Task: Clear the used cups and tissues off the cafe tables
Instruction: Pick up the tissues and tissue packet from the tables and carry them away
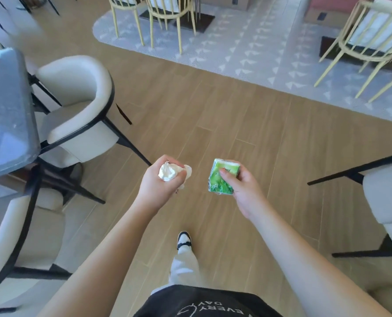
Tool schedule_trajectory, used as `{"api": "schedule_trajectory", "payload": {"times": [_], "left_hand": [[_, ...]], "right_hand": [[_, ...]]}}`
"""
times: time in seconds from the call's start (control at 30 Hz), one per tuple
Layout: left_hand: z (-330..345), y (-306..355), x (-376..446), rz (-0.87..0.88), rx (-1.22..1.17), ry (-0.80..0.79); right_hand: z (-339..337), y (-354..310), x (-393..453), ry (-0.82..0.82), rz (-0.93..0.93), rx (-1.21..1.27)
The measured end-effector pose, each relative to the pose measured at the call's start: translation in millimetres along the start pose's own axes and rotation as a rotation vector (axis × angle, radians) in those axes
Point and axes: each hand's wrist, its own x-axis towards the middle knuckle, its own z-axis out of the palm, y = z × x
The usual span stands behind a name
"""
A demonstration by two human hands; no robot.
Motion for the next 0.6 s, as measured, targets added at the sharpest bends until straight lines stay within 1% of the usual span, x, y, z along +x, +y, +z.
{"api": "schedule_trajectory", "payload": {"times": [0.1,0.3,0.6], "left_hand": [[-15.4,-0.3,64.3,-0.006,-0.014,-0.023],[-49.3,19.8,182.5,0.014,-0.053,-0.053],[-61.0,43.4,325.8,0.053,-0.035,-0.025]], "right_hand": [[22.4,-16.8,54.2,0.037,0.006,-0.023],[66.6,-62.8,154.3,0.039,-0.013,-0.045],[94.0,-114.1,304.2,0.001,-0.05,-0.03]]}}
